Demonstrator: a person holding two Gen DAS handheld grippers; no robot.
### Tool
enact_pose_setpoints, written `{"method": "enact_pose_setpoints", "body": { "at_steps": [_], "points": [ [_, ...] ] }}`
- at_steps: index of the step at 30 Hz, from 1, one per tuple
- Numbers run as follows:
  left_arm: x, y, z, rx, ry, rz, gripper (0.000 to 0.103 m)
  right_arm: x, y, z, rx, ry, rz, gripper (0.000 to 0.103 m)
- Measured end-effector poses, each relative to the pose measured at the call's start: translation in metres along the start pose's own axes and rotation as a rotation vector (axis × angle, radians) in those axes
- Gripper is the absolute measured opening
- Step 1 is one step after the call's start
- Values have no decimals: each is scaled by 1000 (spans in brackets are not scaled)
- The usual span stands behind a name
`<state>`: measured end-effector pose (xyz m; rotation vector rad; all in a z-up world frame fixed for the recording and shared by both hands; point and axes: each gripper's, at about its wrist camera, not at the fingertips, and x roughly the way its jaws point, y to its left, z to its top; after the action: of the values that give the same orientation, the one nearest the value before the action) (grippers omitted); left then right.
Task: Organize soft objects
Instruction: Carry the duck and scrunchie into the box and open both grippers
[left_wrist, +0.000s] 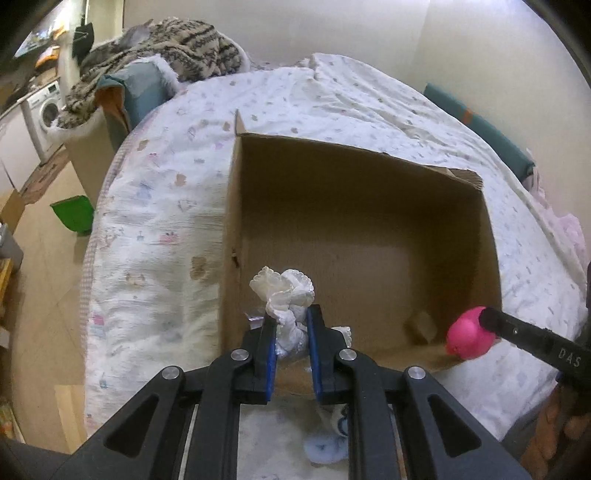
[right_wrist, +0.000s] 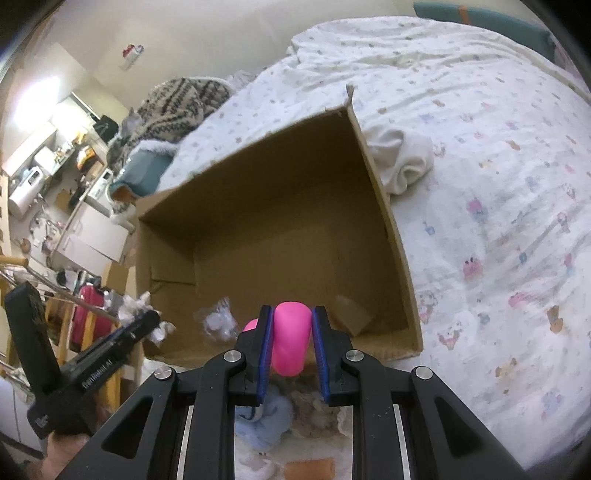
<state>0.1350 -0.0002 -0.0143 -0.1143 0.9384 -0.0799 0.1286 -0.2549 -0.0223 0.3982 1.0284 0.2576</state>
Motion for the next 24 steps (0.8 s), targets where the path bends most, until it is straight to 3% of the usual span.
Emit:
{"method": "enact_pose_setpoints", "body": {
  "at_steps": [24],
  "points": [
    [4, -8, -9, 61, -2, 23, 15, 14, 4, -7, -22, 44, -17, 22]
  ]
}}
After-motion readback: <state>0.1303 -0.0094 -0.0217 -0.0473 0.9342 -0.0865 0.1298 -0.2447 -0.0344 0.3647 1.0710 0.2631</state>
